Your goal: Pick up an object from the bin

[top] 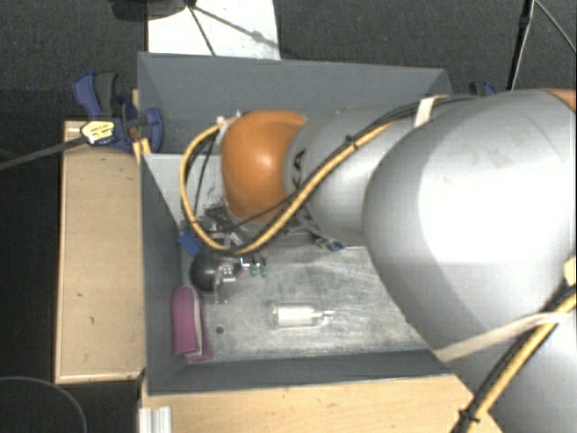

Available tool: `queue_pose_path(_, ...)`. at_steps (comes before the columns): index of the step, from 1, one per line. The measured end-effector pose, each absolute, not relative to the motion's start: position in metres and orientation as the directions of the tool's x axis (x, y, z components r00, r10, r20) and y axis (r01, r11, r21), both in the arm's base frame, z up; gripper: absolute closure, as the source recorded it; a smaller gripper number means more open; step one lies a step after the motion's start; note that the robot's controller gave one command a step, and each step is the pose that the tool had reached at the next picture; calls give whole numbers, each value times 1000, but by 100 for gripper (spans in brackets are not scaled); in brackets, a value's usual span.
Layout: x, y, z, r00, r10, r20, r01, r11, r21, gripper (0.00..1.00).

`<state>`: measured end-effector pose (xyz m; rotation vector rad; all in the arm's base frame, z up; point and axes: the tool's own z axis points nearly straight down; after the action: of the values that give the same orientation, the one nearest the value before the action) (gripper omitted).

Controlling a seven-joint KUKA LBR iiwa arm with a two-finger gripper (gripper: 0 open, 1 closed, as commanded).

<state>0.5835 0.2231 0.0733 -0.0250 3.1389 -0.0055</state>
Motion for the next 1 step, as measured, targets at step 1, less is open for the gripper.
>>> queue_pose_path(1, 584, 222, 74, -1000, -17, -3, -17, 1000, -4, 100)
